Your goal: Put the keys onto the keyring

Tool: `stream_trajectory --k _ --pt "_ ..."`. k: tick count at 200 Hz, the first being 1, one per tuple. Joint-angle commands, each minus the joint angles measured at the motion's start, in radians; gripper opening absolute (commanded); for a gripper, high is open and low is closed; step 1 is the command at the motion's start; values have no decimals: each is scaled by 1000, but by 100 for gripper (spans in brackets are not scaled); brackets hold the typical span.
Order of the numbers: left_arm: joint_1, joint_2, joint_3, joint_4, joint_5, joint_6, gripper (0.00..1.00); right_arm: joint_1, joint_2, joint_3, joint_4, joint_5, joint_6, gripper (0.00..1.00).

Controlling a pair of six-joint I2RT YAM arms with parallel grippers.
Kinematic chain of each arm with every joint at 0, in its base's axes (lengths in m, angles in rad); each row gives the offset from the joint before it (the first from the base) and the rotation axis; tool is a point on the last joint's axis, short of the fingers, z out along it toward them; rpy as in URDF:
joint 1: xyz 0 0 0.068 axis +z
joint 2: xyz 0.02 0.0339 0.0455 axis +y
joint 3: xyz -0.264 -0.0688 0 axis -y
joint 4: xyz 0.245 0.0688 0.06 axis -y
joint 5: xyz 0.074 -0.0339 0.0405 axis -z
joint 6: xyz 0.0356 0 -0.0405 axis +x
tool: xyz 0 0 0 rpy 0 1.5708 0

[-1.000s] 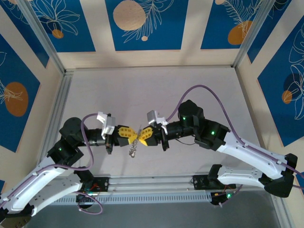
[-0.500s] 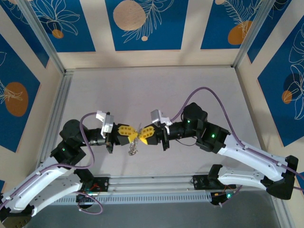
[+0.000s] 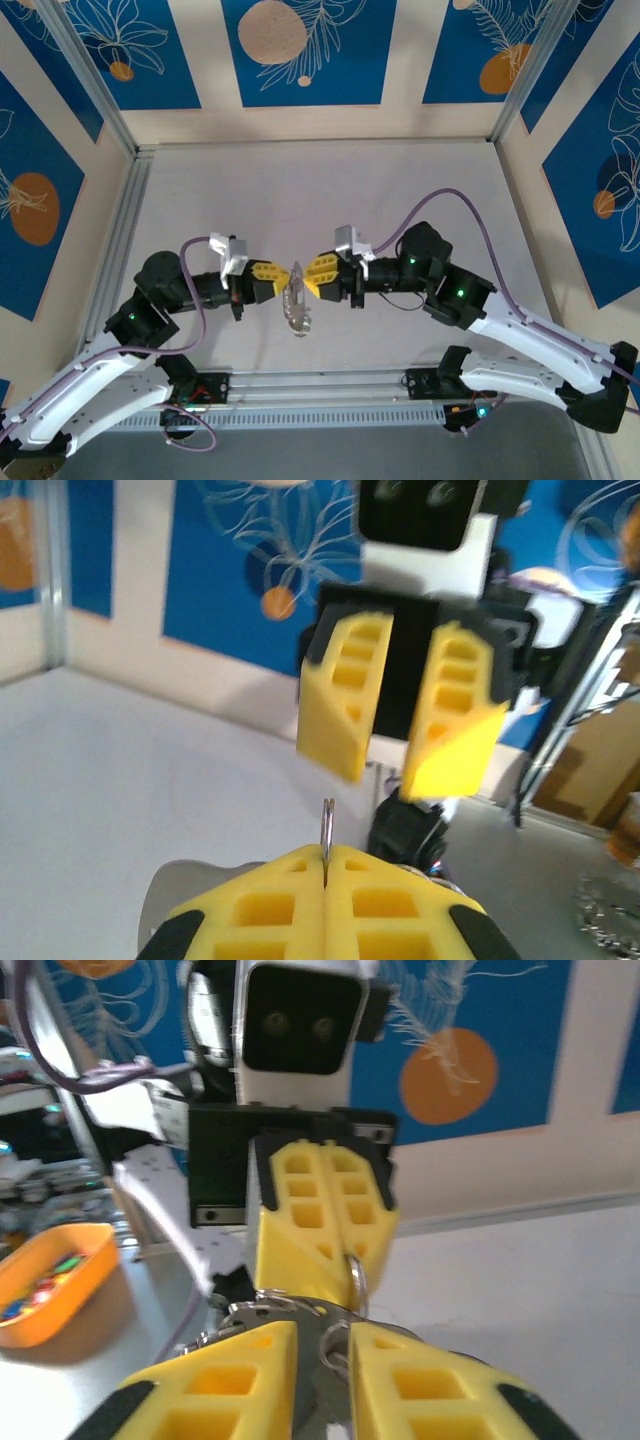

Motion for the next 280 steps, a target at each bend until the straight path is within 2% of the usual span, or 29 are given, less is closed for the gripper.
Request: stream_trajectory --k 1,42,65,110,140,191,210,226,280 --pt "8 21 28 -133 -129 52 0 -57 -43 -52 -54 134 57 28" --pt "13 119 -4 -167 -148 53 0 -173 -100 -139 -60 232 136 51" --pt "13 176 -39 -83 -125 19 0 -251 -113 -166 -79 268 189 58" --pt "13 299 -78 192 -14 -75 0 -387 -192 -243 -70 237 262 62" --pt "13 399 -52 292 25 -101 0 -442 -217 -263 -68 207 278 63" --pt "34 607 56 160 -106 -14 0 -487 -222 -285 -75 255 296 71" --pt "46 687 48 225 -129 -11 0 -497 -229 -291 -64 295 288 77" --pt "63 763 52 282 -141 -23 0 -507 -229 -293 -53 329 280 86" --pt "108 1020 133 349 -184 -34 0 -578 -223 -295 -82 408 303 88"
